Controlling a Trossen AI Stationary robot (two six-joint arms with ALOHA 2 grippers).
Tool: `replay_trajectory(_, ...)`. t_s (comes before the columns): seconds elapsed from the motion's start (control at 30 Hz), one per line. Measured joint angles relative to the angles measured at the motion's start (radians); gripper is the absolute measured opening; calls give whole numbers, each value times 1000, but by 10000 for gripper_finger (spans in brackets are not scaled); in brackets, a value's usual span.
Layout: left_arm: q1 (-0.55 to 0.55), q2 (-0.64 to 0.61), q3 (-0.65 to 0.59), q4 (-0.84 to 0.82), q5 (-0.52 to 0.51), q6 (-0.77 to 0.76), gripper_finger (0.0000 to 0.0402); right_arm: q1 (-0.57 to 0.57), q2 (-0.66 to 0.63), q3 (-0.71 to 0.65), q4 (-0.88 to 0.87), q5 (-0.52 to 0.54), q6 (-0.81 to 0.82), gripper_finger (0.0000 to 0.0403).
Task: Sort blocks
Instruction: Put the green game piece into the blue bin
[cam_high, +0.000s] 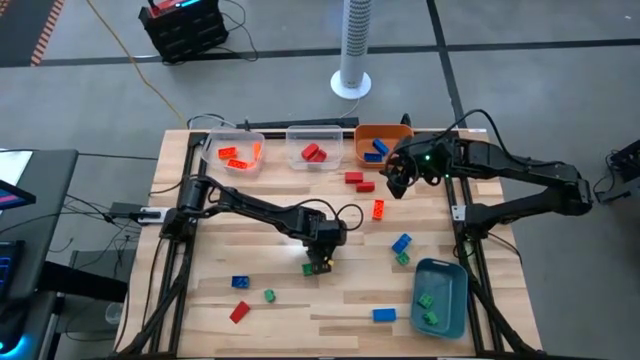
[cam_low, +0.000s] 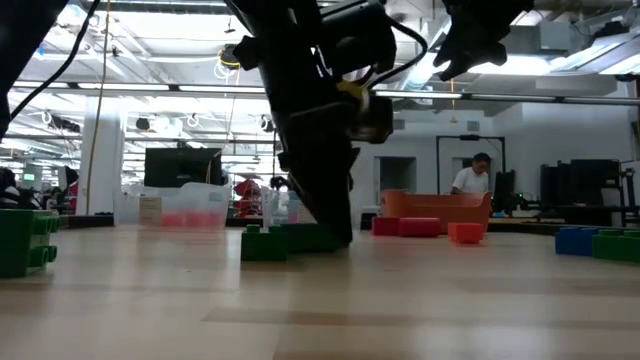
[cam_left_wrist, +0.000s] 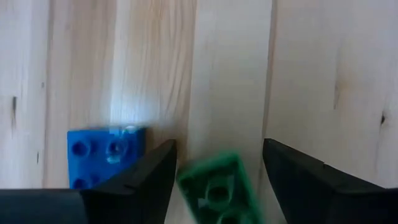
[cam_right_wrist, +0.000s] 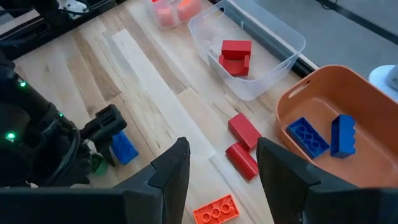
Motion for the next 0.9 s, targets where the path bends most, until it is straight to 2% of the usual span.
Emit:
replay_trajectory(0.3,-1,-13,8,-56,4,6,204,0,0,0,3,0,0,193)
replay_trajectory(0.53,-1,-99,6,-161,-17,-47,203,0,0,0,6,0,5,193)
replay_trajectory(0.9,-4,-50,-14,-142,-2,-64,212,0,0,0,27,-1,0,193)
